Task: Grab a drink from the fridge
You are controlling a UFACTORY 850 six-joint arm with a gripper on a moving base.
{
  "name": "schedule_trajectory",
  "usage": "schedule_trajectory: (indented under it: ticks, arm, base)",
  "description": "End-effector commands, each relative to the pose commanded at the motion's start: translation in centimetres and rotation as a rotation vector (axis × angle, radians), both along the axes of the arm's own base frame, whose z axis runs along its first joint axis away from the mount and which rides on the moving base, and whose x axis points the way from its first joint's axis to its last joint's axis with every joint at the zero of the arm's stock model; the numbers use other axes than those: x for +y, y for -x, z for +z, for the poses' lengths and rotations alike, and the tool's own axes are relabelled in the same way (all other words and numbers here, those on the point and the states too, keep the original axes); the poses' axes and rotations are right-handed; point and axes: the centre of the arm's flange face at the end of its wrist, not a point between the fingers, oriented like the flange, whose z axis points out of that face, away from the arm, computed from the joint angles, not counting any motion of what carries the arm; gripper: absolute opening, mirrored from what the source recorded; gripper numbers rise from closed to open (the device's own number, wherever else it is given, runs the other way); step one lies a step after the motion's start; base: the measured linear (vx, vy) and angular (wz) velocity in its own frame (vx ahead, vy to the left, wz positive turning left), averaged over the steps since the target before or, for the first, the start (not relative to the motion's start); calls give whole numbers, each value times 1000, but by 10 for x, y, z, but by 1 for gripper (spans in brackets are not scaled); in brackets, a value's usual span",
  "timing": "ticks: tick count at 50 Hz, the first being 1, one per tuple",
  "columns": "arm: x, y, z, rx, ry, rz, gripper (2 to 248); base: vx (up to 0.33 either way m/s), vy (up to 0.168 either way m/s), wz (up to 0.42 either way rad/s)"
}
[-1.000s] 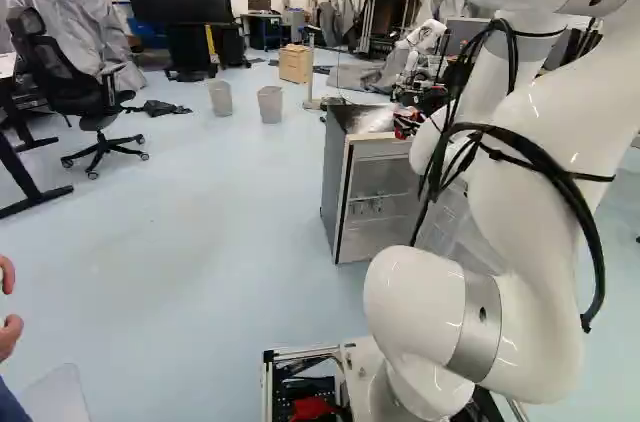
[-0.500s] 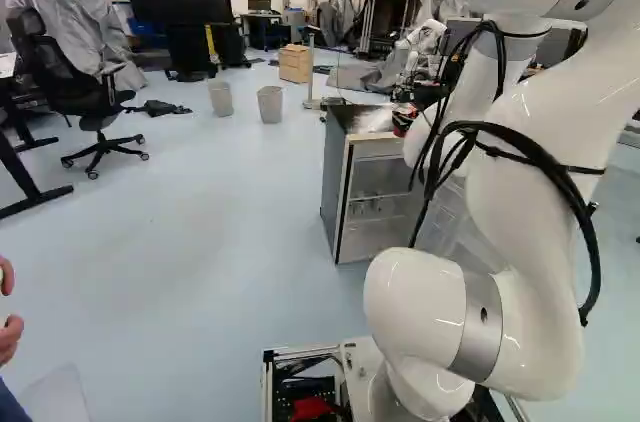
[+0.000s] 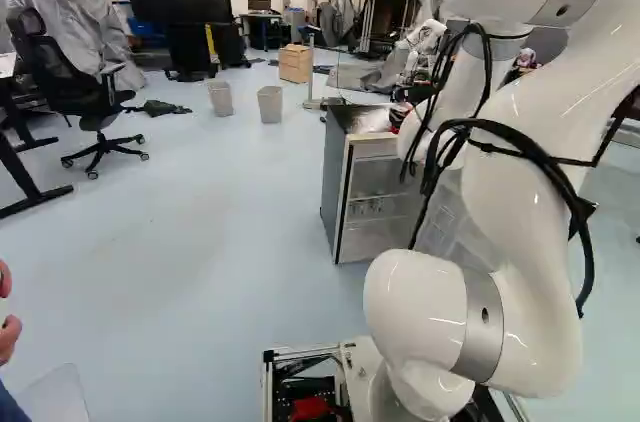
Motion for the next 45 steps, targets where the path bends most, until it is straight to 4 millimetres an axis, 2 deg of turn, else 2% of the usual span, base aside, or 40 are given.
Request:
schedule_trajectory:
  ticks: [37,45]
  arm:
    - [4,-50,-9,22,-19,-12,96]
    - [4,-54,-10,20,-19,-9,96]
  base:
    - [0,0,0]
    - [0,0,0]
